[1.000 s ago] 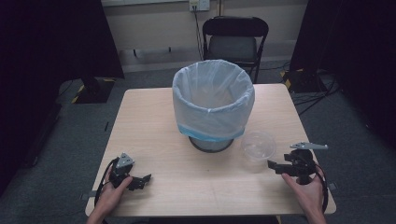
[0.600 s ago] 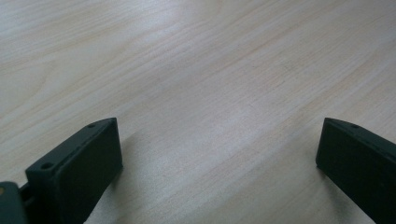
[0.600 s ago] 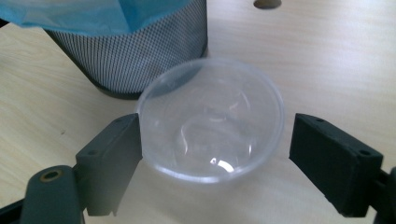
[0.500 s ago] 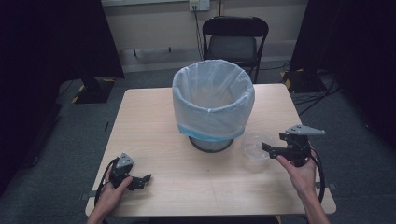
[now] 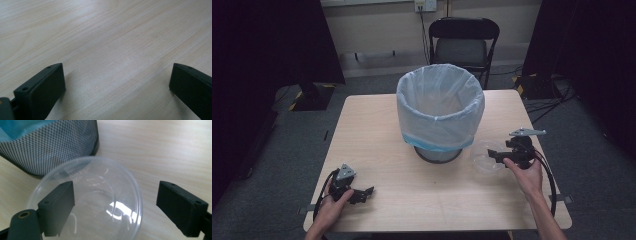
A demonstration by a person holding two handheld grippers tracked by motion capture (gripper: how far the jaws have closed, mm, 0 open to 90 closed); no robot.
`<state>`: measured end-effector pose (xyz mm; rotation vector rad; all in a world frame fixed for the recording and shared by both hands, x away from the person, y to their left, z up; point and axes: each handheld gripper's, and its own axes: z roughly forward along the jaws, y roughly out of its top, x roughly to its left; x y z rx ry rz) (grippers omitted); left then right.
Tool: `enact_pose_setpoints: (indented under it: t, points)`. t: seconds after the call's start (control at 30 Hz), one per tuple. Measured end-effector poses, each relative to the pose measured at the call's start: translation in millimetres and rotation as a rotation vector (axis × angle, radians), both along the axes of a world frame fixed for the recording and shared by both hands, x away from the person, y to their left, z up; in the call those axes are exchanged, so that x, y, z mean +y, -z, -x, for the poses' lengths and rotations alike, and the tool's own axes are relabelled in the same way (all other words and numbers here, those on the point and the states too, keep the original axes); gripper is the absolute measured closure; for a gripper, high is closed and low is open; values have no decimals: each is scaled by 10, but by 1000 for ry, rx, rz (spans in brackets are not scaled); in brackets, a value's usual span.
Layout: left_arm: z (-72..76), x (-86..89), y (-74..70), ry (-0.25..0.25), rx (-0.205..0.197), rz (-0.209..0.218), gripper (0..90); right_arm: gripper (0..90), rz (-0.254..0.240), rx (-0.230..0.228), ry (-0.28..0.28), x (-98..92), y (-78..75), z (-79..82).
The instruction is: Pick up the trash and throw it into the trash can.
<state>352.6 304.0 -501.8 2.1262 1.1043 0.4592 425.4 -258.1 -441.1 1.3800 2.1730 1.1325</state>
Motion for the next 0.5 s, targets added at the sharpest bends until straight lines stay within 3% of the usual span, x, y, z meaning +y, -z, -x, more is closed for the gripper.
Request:
enact_pose_setpoints:
  t: [0.07,0.2,0.27,0.47,0.5]
  points:
    - [0,0,0,0,0,0,0,135,-3,15,-16,0,60,5]
    - [0,0,0,0,0,0,0,137,-82,17,-30,-22,141,70]
    - [0,0,0,0,0,0,0,139,-99,30,-38,-27,154,72]
    - [0,0,0,0,0,0,0,144,-80,19,-40,10,143,96]
    - [0,0,0,0,0,0,0,222,-75,12,-25,23,124,127]
